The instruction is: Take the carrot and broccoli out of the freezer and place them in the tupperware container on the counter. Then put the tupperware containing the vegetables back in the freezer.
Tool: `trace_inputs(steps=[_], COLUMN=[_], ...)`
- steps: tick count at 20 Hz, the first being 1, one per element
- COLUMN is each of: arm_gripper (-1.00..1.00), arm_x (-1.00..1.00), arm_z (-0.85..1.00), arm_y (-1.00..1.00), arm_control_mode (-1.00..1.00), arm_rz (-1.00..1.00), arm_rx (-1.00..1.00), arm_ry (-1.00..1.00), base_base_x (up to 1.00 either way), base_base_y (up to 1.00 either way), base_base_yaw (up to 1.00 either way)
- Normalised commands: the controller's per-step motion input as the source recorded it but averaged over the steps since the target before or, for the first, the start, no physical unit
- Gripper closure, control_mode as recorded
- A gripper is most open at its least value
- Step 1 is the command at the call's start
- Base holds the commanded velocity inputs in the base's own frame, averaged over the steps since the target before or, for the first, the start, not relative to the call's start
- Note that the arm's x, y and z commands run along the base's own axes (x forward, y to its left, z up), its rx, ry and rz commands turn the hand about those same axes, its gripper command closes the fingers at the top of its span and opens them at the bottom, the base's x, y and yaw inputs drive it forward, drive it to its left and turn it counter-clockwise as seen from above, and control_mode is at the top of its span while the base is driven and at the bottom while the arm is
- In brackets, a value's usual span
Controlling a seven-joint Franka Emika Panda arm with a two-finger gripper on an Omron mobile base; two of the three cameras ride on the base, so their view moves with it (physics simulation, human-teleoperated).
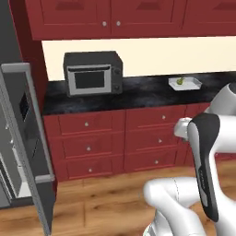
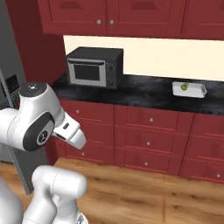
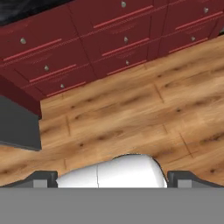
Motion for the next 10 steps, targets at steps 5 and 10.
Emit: trace_inputs(steps=[5, 10], arm_gripper=[-1.0, -1.0], arm_x=[0.0, 0.0], arm_z=[0.0, 0.0], arm_y=[0.0, 0.0], arm_control_mode=[1.0, 1.0], arm_rz=[0.0, 0.0], arm_rx=[0.0, 0.0], arm_ry=[0.0, 0.0], base_base_x=[-0.32, -0.07], base_base_y=[1.0, 1.0], base_base_yaw=[-0.04, -0.05])
